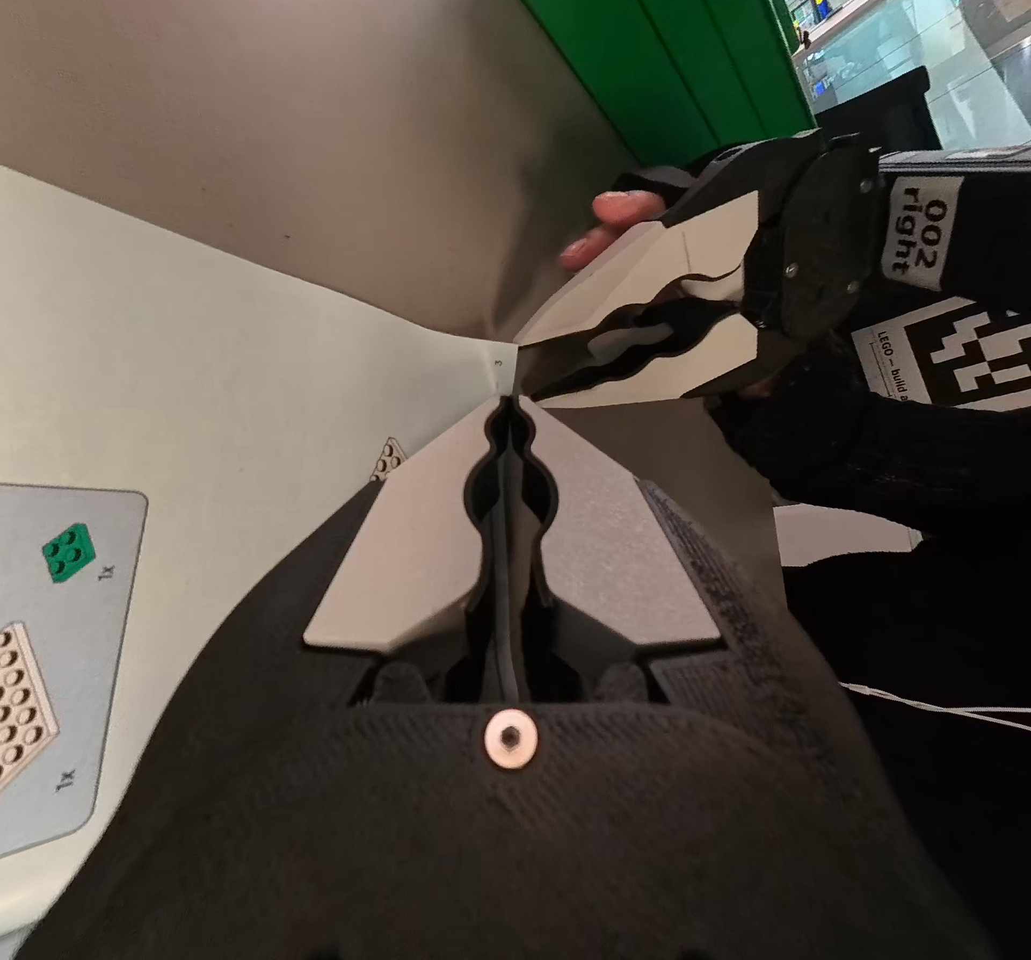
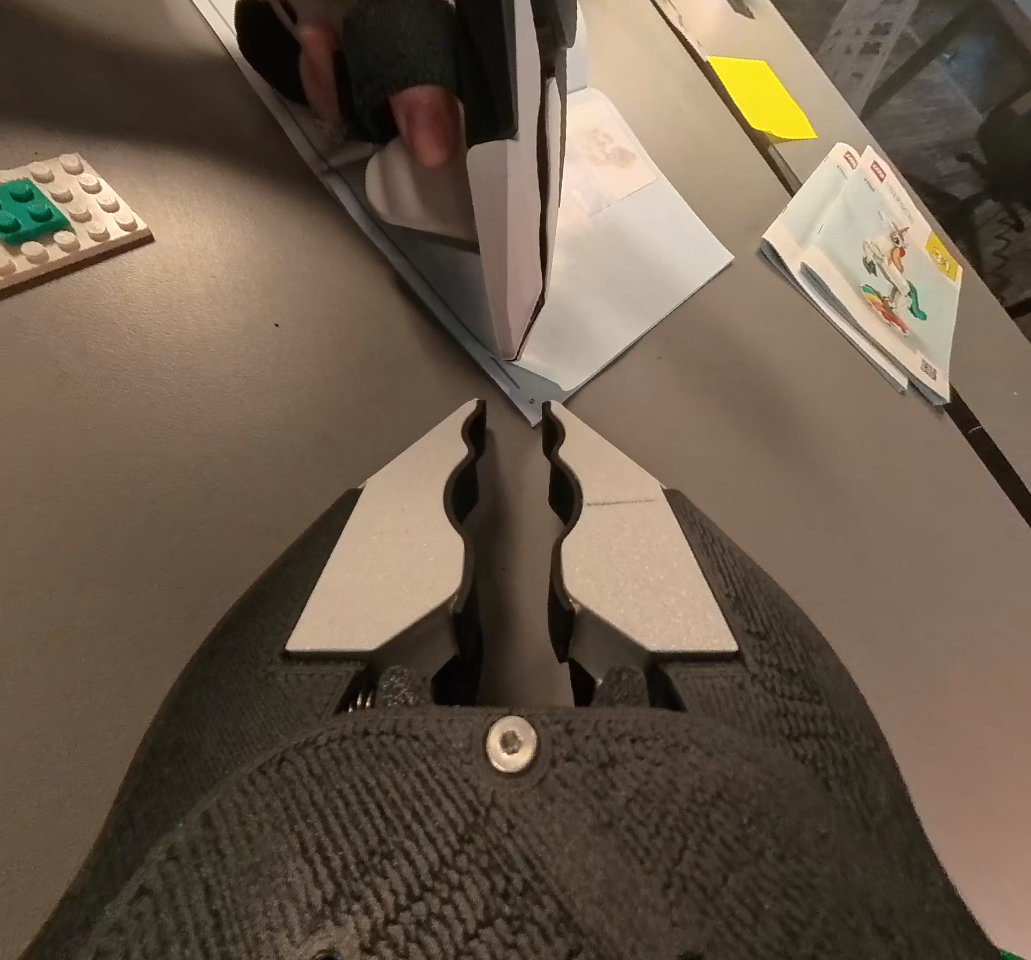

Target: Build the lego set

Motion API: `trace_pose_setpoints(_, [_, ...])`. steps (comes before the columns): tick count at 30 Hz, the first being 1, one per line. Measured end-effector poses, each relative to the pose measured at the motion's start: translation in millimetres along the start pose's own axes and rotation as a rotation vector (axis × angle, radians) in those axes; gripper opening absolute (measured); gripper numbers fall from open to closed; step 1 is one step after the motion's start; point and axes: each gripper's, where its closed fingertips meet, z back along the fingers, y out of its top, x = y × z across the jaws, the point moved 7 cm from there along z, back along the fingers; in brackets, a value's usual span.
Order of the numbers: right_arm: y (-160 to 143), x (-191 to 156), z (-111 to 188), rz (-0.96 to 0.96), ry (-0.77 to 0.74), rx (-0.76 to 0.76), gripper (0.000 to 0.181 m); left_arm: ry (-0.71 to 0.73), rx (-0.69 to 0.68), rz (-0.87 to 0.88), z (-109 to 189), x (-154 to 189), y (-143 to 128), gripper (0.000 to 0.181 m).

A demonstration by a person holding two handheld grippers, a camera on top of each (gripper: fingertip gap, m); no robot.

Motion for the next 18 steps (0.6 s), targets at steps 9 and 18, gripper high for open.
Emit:
trace_pose_setpoints(9, [3,4,-2,-0.095,0.047,0.008,0.018,0.000,0.007,-0.008,0,0,0,0.000])
trace_pose_setpoints(18, [7,23,12,-0.160,-0.114,0.153,0.017,0.160,0.139,-0.352,8,45,13,0.000])
